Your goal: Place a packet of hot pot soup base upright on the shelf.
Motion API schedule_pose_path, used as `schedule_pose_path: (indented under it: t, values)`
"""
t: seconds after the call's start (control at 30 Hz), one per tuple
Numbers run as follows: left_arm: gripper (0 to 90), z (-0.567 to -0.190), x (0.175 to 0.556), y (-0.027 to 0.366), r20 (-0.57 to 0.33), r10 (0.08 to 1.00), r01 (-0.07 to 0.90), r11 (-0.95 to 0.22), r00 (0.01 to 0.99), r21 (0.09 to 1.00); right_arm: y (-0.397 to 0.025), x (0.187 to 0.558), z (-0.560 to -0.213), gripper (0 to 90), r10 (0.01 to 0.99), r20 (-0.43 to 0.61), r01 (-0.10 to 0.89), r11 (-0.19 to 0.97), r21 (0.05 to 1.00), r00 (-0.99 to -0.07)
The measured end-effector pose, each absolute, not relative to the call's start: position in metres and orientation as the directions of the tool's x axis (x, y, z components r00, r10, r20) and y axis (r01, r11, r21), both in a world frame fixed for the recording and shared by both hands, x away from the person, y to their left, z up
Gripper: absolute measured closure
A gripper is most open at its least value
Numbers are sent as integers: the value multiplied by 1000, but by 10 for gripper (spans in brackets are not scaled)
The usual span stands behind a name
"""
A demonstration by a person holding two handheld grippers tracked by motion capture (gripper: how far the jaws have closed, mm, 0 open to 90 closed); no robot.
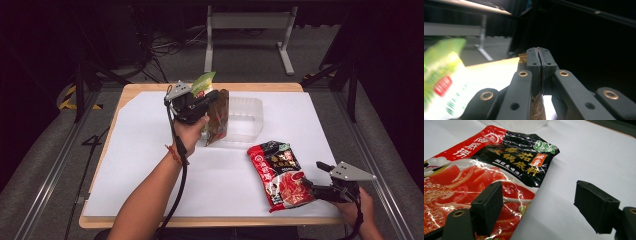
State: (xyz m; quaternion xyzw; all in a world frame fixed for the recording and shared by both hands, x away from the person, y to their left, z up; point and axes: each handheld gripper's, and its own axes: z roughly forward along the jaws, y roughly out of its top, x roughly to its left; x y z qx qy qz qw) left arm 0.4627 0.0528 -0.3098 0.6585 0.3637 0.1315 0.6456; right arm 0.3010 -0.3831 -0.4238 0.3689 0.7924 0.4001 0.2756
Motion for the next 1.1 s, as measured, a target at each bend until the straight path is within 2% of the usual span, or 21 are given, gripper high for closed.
schedule_pose_path:
  t: [0.37, 0.7, 0.73, 0.77, 0.8, 1.1]
  values:
    - [883, -299, 498, 36, -265, 727, 298, 87, 634, 951, -385, 299, -424, 230, 801, -145, 352, 408, 842, -580]
    - [883, -288, 497, 40, -235, 765, 259, 92, 600, 961, -387, 299, -424, 231, 805, -148, 353, 408, 842, -575]
    - [884, -283, 492, 40, -204, 791, 237, 76, 577, 968, -386, 299, -424, 231, 803, -150, 356, 412, 839, -577]
    - [883, -283, 492, 40, -204, 791, 237, 76, 577, 968, -386, 299, -425, 231, 803, -151, 356, 413, 838, -577]
    - [883, -281, 489, 44, -247, 762, 247, 118, 599, 962, -386, 299, -425, 231, 802, -150, 355, 413, 838, -579]
    - [882, -288, 493, 21, -206, 759, 267, 43, 618, 963, -384, 300, -425, 232, 799, -153, 355, 419, 836, -582]
